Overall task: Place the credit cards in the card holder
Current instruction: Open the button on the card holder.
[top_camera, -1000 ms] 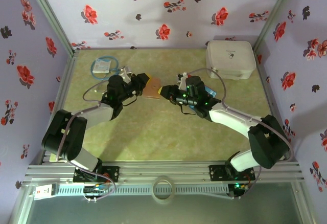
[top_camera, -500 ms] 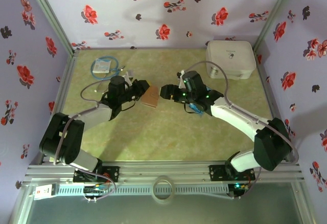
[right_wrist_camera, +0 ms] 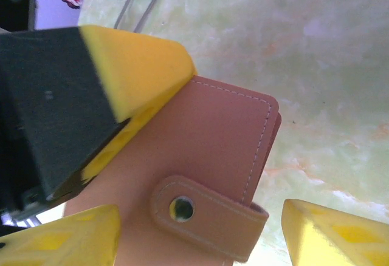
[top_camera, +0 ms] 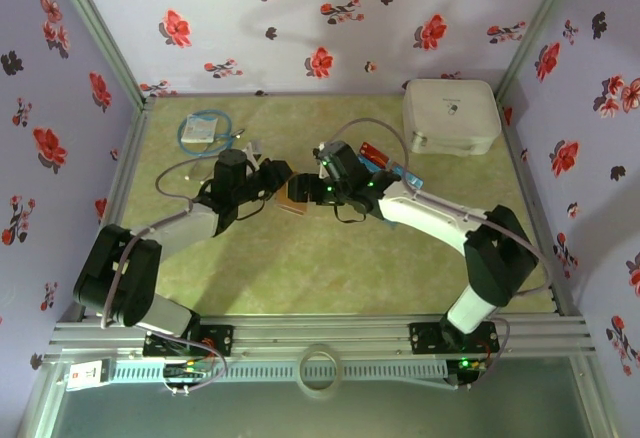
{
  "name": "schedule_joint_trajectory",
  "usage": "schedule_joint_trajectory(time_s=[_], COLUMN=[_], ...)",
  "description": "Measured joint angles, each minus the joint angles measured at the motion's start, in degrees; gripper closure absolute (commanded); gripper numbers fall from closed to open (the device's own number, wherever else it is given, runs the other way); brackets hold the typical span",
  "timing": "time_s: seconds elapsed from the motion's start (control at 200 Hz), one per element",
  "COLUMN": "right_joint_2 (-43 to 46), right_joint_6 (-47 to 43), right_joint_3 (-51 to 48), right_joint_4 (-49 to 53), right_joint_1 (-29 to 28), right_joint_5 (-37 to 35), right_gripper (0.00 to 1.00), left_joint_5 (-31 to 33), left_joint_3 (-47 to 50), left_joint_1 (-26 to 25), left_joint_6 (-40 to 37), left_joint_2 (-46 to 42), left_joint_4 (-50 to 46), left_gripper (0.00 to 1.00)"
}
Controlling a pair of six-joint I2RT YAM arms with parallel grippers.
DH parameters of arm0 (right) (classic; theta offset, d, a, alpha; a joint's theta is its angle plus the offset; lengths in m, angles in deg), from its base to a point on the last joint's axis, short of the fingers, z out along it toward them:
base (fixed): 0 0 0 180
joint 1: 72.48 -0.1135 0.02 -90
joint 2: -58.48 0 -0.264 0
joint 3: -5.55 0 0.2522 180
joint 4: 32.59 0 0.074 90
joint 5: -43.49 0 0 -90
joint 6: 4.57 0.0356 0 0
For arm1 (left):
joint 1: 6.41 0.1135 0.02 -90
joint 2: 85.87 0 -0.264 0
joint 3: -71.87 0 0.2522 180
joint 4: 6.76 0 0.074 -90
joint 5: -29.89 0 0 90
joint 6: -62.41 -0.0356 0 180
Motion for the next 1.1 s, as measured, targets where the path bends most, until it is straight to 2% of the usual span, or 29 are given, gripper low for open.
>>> schedule_joint_trajectory(time_s=[0.19,0.37,0.63,0.83,1.1], right_joint_2=[-2.03,1.81,11.02,17.18,12.46], right_joint_6=[0.02,0.48,2.89,4.31,7.04], right_joint_3=[-0.17,-6.16,-18.88,-18.27,-12.72], right_joint_4=[-0.50,-2.54,5.11,4.26,-1.36], right_joint_1=[0.02,0.35,5.22,5.18,5.16], right_joint_5=[-1.51,-3.54,-8.31,-6.01,0.42], right_gripper=[0.38,0.45,0.42,0.39,0.40], left_joint_5=[1.70,1.75,1.73,1.73,1.73], left_joint_3=[0.00,0.17,0.24,0.26,0.28], left_joint_1=[-0.02,-0.94,-0.85,-0.85,-0.85], left_joint_6=[-0.11,-0.48,-1.31,-2.14,-2.82], left_joint_2=[-0.09,-0.09,-0.33,-0.33,-0.33], left_joint_4=[-1.29,-2.36,-1.70,-1.60,-1.55], left_gripper=[0.97,0.98,0.98,0.98,0.98])
